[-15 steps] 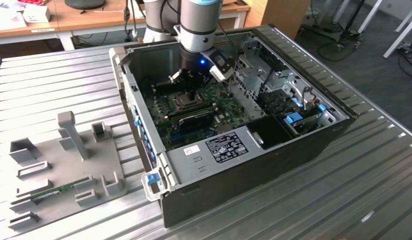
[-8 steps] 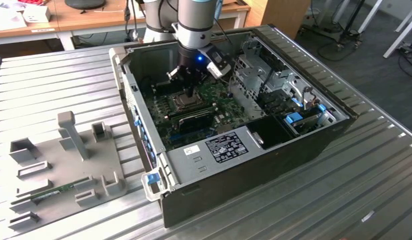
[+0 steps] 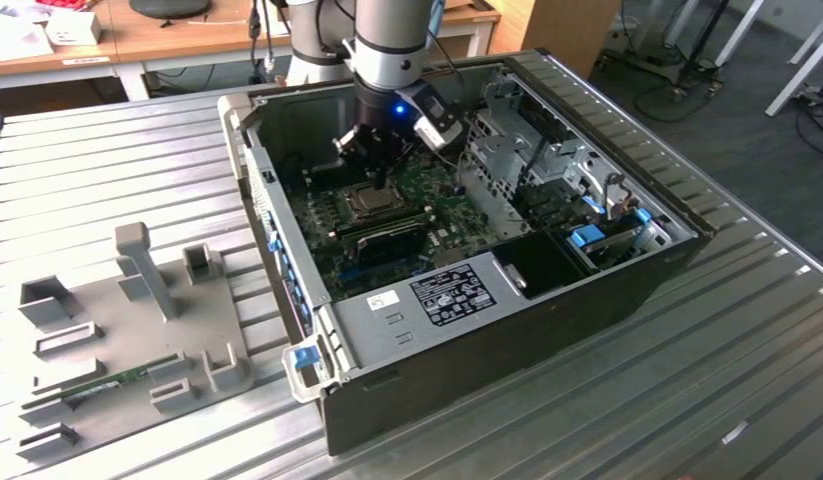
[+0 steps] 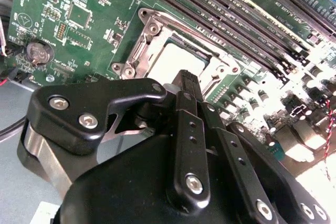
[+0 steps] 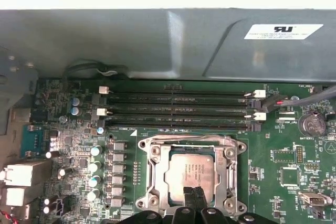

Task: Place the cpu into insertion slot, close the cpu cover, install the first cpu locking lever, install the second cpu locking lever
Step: 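Install the second cpu locking lever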

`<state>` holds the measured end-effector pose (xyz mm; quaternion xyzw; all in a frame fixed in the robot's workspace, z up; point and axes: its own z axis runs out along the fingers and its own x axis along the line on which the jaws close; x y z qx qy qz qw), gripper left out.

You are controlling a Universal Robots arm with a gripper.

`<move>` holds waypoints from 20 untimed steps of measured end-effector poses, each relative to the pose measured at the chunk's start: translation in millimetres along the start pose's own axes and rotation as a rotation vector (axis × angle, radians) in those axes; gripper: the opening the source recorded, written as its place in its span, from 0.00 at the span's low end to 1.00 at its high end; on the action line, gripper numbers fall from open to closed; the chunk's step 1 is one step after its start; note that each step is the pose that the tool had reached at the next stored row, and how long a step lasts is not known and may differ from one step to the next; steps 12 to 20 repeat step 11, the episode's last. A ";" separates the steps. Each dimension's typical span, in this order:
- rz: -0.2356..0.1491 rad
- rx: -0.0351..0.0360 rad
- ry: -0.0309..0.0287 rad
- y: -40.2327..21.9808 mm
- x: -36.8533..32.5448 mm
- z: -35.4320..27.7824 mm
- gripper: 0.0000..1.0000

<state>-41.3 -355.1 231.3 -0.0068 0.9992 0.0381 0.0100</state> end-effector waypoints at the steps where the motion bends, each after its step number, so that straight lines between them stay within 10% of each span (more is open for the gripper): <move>1: 0.000 -0.0001 -0.0001 0.0 0.0 0.0 0.10; 20: 0.000 0.0000 0.0000 0.0 0.0 -0.4 0.10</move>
